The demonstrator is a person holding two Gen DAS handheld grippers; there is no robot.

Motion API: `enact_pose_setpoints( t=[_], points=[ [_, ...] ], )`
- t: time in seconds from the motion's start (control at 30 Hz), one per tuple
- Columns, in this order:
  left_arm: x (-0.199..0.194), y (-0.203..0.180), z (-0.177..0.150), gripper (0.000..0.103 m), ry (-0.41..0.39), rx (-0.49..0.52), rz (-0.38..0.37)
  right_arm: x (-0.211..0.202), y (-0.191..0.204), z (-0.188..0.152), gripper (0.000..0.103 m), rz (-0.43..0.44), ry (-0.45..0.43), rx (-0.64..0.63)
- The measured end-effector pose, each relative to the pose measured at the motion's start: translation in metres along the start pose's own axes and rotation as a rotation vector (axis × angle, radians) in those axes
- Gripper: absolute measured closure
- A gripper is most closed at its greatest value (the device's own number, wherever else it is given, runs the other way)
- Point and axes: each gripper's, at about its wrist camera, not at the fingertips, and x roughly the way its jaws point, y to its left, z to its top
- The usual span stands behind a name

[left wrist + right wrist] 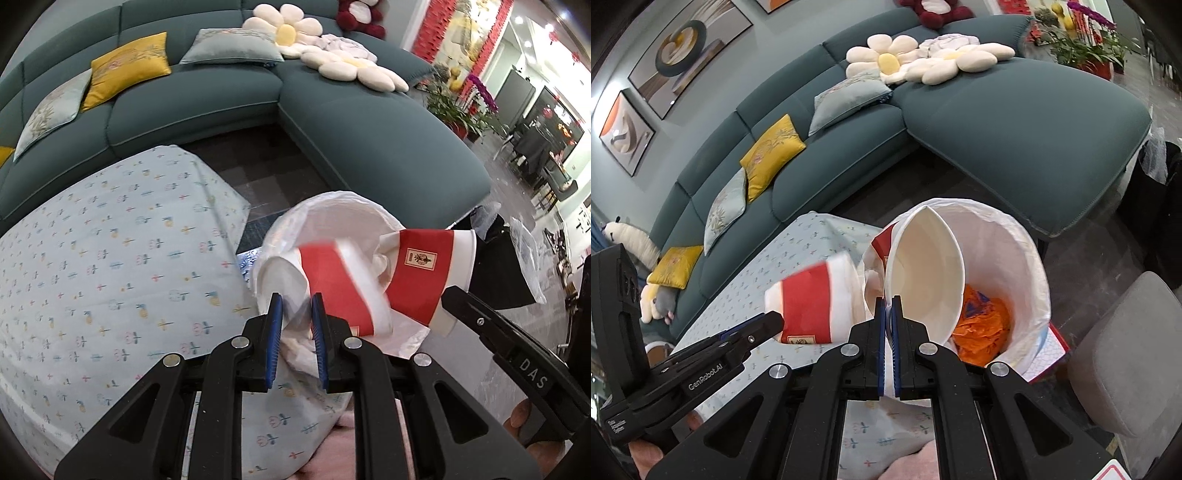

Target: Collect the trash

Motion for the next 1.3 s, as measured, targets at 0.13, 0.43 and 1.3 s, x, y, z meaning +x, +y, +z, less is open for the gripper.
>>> enact_pose_setpoints(
  t=[0.13, 0.43, 1.3],
  points=[
    [0.006, -0.009, 0.003, 0.087, 0.004, 0.005, -0.008, 0.001, -0.008, 0.003, 0.099, -0.010, 0.000, 0.005],
    [0.007, -0.005, 0.002, 0.060, 0.005, -0.021, 0.009, 0.004, -0.003, 0.005, 0.092, -0.030, 0.000, -0.021],
    [-0.026, 0.037, -0.040, 0.038, -0.029, -0.042, 0.145, -0.005, 0.049, -0.039, 0.036, -0.181, -0.010, -0.257]
  ],
)
